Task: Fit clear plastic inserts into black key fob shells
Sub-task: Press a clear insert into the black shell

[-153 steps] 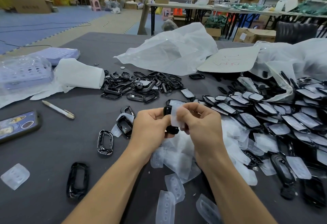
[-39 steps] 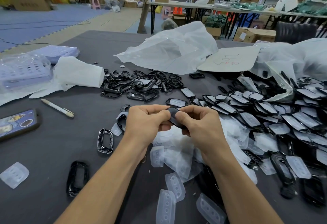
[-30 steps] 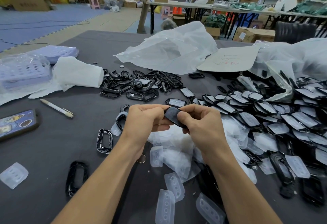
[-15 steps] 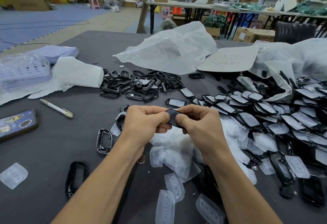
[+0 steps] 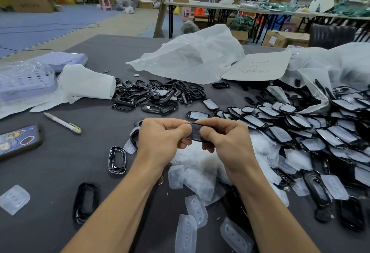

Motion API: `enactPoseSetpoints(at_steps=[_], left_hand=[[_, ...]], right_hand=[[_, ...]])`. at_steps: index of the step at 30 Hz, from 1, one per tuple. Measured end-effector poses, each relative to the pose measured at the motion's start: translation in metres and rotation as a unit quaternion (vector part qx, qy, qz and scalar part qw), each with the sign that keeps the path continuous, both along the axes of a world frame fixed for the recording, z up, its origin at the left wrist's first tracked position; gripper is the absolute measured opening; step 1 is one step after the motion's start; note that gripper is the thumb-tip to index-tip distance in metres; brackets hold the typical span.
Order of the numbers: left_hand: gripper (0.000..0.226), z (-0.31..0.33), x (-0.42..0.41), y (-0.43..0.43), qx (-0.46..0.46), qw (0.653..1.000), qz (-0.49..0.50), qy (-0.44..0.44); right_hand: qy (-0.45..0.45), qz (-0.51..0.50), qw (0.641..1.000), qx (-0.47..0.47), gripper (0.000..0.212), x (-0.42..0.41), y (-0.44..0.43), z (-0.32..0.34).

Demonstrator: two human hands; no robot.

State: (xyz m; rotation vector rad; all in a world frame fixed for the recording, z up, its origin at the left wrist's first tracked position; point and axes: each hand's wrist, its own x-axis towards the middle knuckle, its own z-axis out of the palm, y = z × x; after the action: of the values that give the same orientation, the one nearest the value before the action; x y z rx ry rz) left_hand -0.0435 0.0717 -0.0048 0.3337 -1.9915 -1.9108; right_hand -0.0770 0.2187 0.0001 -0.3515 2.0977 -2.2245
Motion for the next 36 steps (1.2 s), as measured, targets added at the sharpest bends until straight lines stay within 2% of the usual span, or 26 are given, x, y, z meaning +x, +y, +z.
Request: enactPoseSetpoints(at_steps=[3,9,13,17,24,29,33,36], left_hand=[[0.032,0.001,0.001,0.003,-0.019,0.999,0.026,0.012],[0.018,-0.002,0.006,0.008,-0.141,0.989,0.022,0.03],[0.03,-0.004,0.004,0.006,-0.15,0.987,0.024,0.045],[0.03,-0.005,0.001,0.004,-0.121,0.991,0.029,0.046],[0.015,-0.003,0.001,-0.005,-0.066,0.997,-0.029,0.016],[0.032,-0.004,-0.001,-0.005,-0.03,0.999,-0.038,-0.008],[0.03,-0.003,0.0,-0.002,-0.025,1.0,-0.01,0.003],[0.028,-0.003,0.001,0.0,-0.029,1.0,-0.006,0.007]], right_hand=[[0.012,-0.019,1.0,-0.008,0.039,0.001,-0.001,-0.002],[0.055,-0.021,0.998,0.023,0.032,0.002,-0.002,-0.002],[0.035,-0.005,0.999,0.022,0.032,0.002,-0.004,-0.003],[0.025,0.0,1.0,-0.005,0.023,0.003,-0.003,-0.004],[0.027,-0.022,0.999,-0.018,0.039,-0.001,0.0,-0.004],[0.001,-0.013,0.999,-0.031,0.038,-0.004,0.001,-0.005],[-0.028,0.003,0.998,-0.049,0.045,-0.005,0.002,-0.004],[0.0,-0.018,1.0,-0.022,0.032,-0.003,0.001,-0.005]])
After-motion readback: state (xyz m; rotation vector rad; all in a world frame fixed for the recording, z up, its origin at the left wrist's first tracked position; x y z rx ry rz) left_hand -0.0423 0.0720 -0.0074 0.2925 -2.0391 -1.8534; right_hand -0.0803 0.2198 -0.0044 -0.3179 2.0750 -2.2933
